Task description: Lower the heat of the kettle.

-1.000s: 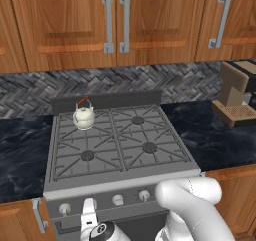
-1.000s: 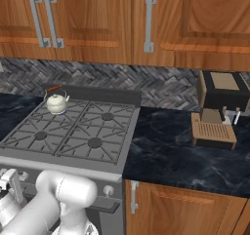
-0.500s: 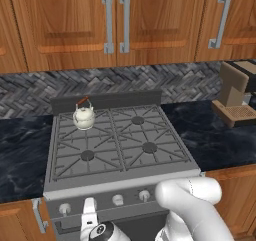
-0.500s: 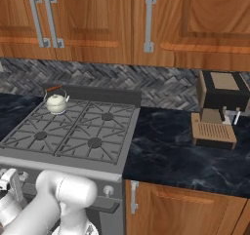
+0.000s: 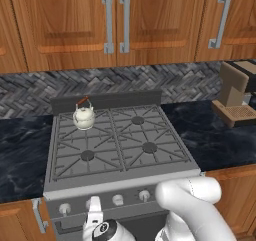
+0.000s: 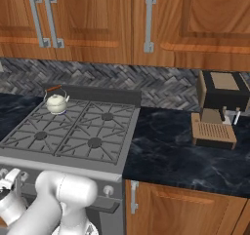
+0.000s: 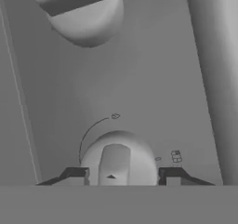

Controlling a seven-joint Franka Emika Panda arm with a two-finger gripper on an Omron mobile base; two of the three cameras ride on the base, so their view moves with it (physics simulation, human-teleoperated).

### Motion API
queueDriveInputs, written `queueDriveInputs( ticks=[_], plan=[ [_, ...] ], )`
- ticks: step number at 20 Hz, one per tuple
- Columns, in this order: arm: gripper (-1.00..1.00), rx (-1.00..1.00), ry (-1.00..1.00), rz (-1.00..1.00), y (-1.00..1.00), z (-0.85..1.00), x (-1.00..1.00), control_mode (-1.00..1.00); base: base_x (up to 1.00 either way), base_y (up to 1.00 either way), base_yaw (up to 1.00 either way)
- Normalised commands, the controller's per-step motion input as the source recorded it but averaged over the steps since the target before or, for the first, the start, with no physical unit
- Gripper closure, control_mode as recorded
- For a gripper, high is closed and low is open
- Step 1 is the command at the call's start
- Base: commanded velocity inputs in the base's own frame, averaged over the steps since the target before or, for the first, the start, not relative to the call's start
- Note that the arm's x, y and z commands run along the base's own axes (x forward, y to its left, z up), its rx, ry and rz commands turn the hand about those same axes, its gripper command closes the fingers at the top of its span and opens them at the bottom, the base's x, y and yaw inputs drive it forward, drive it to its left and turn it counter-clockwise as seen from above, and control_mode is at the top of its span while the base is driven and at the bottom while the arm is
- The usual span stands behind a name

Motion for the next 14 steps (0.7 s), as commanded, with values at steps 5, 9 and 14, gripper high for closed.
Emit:
queueDriveInputs(
  ticks=[5,9,14],
  plan=[
    [1.0,0.44,-0.02,0.0,-0.07,0.0,0.0,-1.0,0.0,0.0,0.0],
    [1.0,0.46,0.0,0.0,-0.1,0.03,0.0,-1.0,0.0,0.0,0.0],
    [1.0,0.46,-0.01,0.0,-0.09,0.13,0.0,-1.0,0.0,0.0,0.0]
  ],
)
